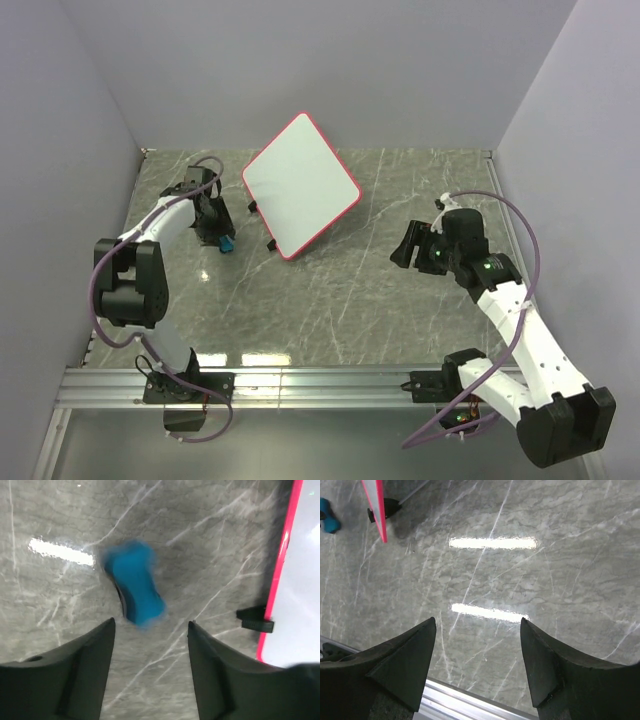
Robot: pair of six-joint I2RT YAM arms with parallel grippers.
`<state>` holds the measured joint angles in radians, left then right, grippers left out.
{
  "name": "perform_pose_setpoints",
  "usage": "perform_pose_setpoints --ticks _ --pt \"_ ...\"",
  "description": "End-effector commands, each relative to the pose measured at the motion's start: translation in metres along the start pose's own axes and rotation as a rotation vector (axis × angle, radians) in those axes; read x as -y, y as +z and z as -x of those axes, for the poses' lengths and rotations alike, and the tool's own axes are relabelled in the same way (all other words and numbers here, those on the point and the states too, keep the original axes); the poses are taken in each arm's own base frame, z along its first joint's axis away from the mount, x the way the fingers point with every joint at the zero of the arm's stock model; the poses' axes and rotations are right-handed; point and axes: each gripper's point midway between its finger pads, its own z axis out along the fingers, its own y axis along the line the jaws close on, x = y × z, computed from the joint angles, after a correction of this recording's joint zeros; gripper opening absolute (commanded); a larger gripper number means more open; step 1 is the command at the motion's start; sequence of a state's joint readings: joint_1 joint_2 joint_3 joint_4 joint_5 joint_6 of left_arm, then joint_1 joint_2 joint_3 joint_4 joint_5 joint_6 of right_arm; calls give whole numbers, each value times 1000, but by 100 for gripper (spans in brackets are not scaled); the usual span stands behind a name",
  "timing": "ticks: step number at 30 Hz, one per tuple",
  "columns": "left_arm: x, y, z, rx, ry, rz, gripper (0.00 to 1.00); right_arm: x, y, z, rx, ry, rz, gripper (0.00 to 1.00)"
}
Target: Erase the whiteboard
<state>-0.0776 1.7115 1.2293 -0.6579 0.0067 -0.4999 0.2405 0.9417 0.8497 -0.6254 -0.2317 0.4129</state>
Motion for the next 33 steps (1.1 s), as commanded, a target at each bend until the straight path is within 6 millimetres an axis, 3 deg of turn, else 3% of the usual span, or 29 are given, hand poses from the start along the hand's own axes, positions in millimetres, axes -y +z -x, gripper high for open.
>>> perform_pose_setpoints --ticks 1,2,3,4,9,13,15,19,20,21,22,23,25,29,30,33 --pt "-2 -14 12 62 5 9 67 -2 -8 12 51 -19 8 75" --pt "-1 -16 11 68 7 5 86 -2 -9 13 60 -24 11 76" --pt "-3 -18 12 77 6 11 88 -1 -10 13 63 -27 9 76" --pt "-3 -22 12 88 0 13 97 -1 -11 14 68 -29 12 76" --pt "-3 -45 12 139 -42 16 99 -15 -25 27 107 -33 52 77" --pt "22 -80 8 179 -39 -39 99 -36 -49 45 166 -25 118 77" --pt "48 -106 4 221 13 -101 99 -44 -65 55 205 -4 129 77" --pt "93 -159 -23 232 68 -272 99 -54 -103 73 316 35 133 78" --pt "110 -187 -36 263 95 -363 99 -57 -115 77 342 34 139 79" --pt "115 -202 -41 284 94 -403 99 -58 -121 77 359 32 143 79" --pt "119 -217 -43 309 66 -441 99 -60 -133 78 392 28 152 87" --pt "120 -243 -49 345 66 -502 99 -58 -141 80 414 30 135 91" --pt "111 -275 -45 414 26 -533 100 -58 -153 77 450 30 144 99" --pt "77 -312 -32 529 7 -452 99 -52 -158 68 466 57 138 100" --pt "55 -309 -30 548 0 -351 99 -51 -162 66 478 62 138 100" --pt "20 -317 -22 597 -40 -182 99 -47 -172 63 526 74 134 100"
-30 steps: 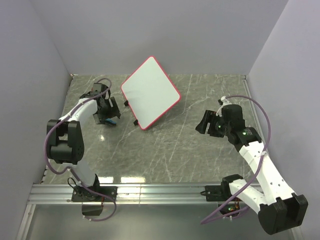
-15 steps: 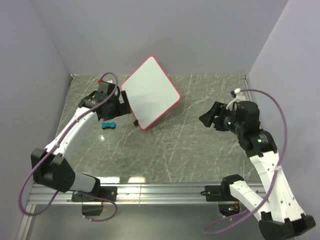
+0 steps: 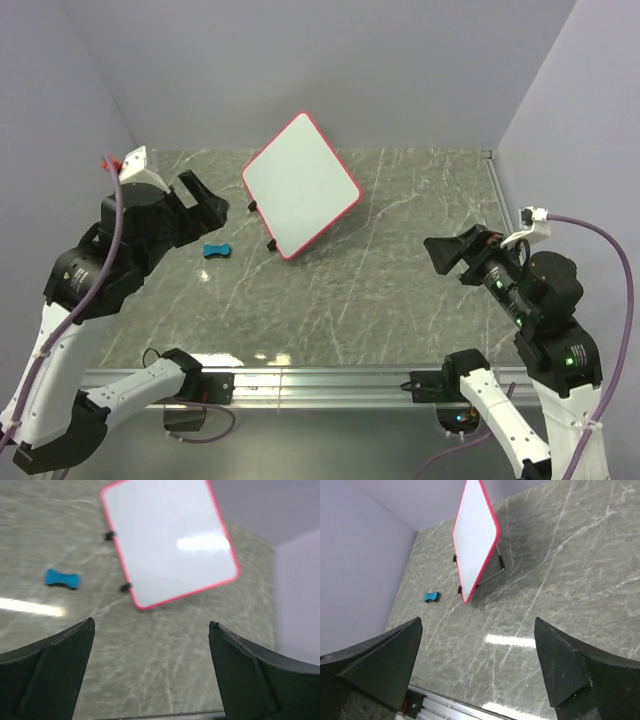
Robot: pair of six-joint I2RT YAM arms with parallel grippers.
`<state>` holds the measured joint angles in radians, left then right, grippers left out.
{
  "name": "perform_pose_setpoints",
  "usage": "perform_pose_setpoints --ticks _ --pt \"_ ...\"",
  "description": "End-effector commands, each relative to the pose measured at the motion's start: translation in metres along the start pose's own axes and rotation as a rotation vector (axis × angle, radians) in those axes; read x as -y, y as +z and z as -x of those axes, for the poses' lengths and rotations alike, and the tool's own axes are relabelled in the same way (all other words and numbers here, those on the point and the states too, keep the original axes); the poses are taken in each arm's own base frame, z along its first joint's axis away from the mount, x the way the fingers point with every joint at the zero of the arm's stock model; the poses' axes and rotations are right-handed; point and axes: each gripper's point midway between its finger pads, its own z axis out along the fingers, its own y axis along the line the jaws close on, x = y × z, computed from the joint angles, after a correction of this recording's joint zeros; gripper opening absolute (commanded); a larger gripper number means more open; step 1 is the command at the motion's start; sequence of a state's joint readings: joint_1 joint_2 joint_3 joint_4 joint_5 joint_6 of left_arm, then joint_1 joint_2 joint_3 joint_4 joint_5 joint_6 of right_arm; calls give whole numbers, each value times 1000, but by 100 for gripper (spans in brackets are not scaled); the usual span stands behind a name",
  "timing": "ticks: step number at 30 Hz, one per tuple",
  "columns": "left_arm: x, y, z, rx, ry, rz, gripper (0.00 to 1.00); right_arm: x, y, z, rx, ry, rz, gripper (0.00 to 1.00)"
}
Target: Erase the whiteboard
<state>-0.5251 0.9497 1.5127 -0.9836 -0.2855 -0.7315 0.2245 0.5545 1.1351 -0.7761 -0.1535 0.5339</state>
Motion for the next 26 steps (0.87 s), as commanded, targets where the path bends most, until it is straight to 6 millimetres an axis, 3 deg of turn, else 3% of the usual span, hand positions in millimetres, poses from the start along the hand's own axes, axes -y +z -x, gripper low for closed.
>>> perform_pose_setpoints --ticks 1,6,9,17,22,26 --pt "-66 -11 -1 10 62 345 99 9 -10 1 49 16 -35 100" --pt "-71 -11 -11 1 55 332 99 8 -25 0 67 -13 -24 100" --pt "-62 -9 -16 -4 34 264 99 7 -31 -1 64 -18 -17 100" --pt "-66 -8 -27 -39 47 263 99 6 -31 -13 26 -20 8 100" --pt "-57 -8 -23 -21 59 202 99 4 -29 -13 22 -21 14 100" --pt "-50 -11 -6 23 86 188 99 5 -27 -16 13 -14 18 100"
